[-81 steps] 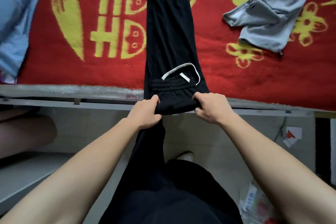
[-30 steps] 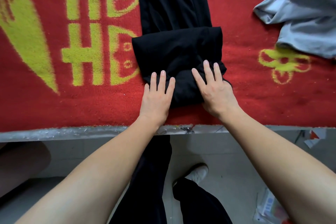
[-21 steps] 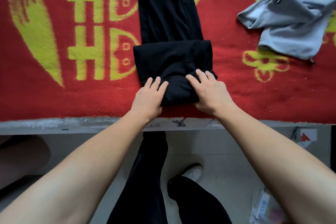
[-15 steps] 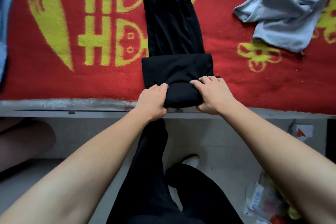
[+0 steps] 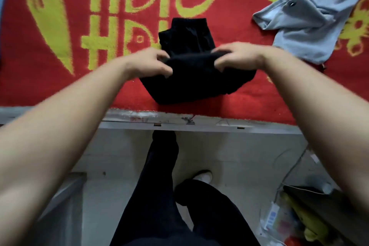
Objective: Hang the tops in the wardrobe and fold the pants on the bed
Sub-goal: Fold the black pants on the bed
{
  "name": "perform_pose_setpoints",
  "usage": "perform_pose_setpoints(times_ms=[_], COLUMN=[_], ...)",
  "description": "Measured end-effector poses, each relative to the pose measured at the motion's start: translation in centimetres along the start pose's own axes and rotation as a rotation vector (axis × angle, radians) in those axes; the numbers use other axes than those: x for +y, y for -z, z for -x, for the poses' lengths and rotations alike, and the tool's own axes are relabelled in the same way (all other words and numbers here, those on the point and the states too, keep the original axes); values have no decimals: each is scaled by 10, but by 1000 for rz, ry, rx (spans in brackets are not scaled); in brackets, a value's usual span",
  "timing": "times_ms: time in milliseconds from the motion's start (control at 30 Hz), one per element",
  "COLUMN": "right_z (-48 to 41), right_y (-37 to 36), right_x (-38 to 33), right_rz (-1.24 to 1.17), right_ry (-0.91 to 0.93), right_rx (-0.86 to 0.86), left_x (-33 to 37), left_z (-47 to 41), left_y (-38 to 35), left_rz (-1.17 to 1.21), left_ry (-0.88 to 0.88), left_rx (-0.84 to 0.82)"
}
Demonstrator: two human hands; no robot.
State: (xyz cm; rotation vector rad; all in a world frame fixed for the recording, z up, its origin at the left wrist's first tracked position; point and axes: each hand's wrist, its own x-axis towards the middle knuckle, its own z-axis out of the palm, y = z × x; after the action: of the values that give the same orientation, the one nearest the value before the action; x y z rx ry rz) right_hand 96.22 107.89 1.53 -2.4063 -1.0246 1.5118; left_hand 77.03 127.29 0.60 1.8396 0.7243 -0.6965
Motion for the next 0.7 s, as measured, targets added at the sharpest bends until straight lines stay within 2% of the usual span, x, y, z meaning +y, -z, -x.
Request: perform_pose_setpoints(times_ms=[67, 133, 200, 233, 300, 400, 467, 567, 700], right_z=[-33, -62, -80, -84, -84, -76, -79, -105, -153], right_y=[22, 30, 21, 10, -18, -62, -80, -88, -92], right_x=[0, 5, 10, 13, 15, 19, 22, 24, 30], right_rz=[-147, -207, -208, -204, -144, 160, 318, 402, 436], right_ry=[11, -44, -140, -164, -137, -27, 22, -5, -100], right_rx=[212, 471, 600, 605, 571, 593, 626, 661, 576], left_x=[-3, -11, -21, -25, -32, -45, -53, -67, -92], left_z=[-29, -56, -71, -74, -75, -76, -90, -120, -153], left_y=[26, 41, 40, 33, 9, -31, -48, -49, -43], left_rz=[102, 114, -24, -108, -269, -644, -748, -740, -741], left_ry=[-28, -8, 63, 61, -57, -273, -252, -119, -136], left_rx=[230, 583, 837, 878, 823, 586, 507, 510, 505])
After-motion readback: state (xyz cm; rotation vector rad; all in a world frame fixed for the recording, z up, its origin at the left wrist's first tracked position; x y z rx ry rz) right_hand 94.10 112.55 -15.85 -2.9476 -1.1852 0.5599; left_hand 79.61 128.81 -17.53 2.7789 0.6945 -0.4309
